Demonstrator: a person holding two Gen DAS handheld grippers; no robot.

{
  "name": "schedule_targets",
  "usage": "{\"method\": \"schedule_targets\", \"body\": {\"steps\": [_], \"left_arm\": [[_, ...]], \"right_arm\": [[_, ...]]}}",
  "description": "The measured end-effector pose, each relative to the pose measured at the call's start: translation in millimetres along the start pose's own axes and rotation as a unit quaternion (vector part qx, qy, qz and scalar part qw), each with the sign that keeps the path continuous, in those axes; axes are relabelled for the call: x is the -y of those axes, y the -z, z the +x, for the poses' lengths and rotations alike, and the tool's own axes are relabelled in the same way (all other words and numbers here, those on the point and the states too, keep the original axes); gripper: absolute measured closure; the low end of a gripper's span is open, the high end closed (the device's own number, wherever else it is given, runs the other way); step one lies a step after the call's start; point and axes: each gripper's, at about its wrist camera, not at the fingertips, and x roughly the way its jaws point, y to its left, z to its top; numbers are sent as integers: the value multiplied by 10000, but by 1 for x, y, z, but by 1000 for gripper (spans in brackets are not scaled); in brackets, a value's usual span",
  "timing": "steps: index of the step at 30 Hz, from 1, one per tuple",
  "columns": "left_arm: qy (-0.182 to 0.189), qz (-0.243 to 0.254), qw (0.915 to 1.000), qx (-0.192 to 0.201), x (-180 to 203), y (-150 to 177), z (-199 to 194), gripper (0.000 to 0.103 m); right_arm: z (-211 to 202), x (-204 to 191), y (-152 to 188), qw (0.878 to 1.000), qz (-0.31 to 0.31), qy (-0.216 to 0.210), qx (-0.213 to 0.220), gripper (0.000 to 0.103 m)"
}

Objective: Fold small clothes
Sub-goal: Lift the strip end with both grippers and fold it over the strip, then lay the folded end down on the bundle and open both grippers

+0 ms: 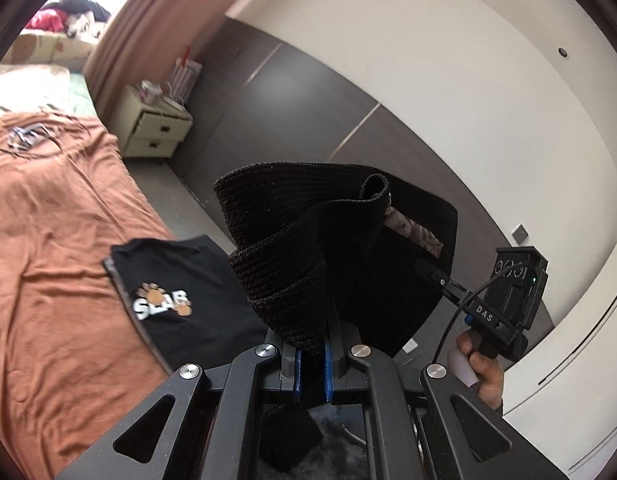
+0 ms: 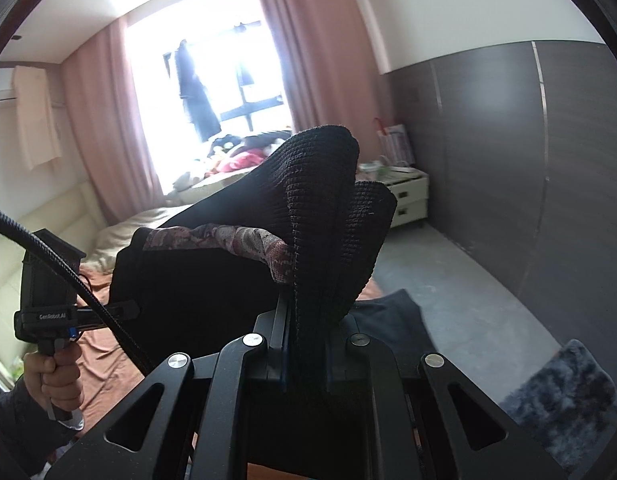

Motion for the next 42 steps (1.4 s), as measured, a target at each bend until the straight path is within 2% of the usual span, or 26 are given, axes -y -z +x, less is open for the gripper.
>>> {"method": "schedule_targets", "body": {"steps": [5,11,17,21,26,31,33,34,35,36,38,42], "left_arm": [[111,-22,9996,-251,-6,2,40,95],[157,-268,9983,-490,-41,-2,82,95],[-38,-521,9965,-652,-96,-11,114,95],[-203,-508,9960,-709,-129,-17,132,95],[-434,-332,9949,-850,-160,-23,158,95],[-467,-376,9941,-903,-193,-27,179,95],[-702,-251,9932,-898,-204,-28,186,94],[-943,-159,9915,-887,-207,-28,189,91],[-1358,-35,9868,-886,-212,-27,193,80],[-1621,15,9829,-877,-218,-27,195,64],[-1883,-7,9791,-770,-232,-24,195,46],[-1897,-70,9789,-756,-248,-22,190,45]], "right_arm": [[6,-7,1,9994,126,298,-91,94],[31,-38,-18,9974,250,571,-351,94],[67,-56,-22,9950,373,698,-605,94],[84,-65,-25,9936,365,745,-760,94],[90,-68,-12,9910,348,835,-992,94],[104,-74,-14,9876,357,914,-1228,94],[111,-77,-13,9868,369,929,-1272,94],[106,-72,-12,9865,358,948,-1289,94],[112,-75,-10,9851,335,996,-1363,92],[121,-75,-6,9811,342,1174,-1502,87],[125,-68,4,9713,415,1550,-1754,77],[109,-78,10,9665,535,1703,-1844,75]]}}
